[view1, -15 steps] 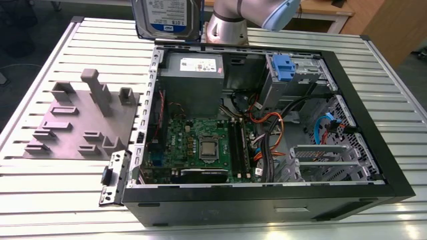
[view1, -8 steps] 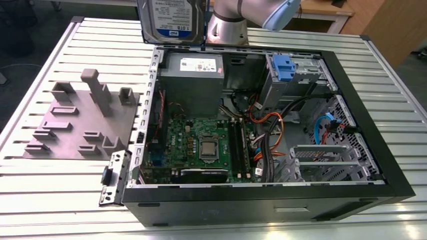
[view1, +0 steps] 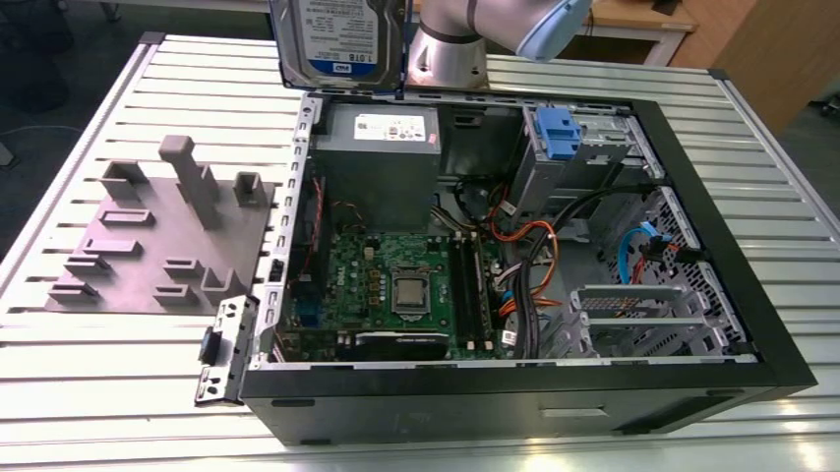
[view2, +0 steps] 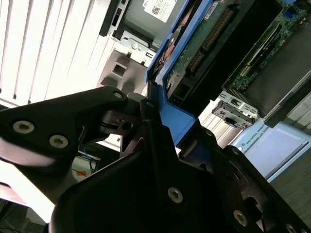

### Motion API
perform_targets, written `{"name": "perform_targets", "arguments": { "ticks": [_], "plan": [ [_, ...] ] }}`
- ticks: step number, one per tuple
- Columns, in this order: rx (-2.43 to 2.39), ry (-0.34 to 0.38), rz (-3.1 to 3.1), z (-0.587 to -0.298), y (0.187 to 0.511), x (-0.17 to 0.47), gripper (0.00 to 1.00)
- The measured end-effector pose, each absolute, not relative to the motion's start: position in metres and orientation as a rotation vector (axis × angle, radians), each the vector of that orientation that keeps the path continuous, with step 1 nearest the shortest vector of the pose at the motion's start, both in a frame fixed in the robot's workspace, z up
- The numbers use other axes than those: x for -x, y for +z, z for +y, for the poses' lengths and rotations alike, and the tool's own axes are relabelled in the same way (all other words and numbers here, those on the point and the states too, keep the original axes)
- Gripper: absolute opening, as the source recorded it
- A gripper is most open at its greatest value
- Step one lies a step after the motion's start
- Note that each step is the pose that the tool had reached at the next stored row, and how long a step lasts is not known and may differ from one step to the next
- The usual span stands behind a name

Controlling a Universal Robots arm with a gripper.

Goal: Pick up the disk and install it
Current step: 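Pick up the disk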

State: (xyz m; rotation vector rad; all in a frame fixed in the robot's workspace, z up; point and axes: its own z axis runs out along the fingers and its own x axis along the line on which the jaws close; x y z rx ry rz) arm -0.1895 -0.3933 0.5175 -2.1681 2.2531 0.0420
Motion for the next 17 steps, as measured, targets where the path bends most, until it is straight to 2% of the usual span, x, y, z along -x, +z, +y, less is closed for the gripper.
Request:
{"name": "perform_targets", "arguments": {
  "ticks": [17],
  "plan": [
    [2.168,0.042,2.253,-0.3958,0.5105,0.183,0.36]
  ]
}}
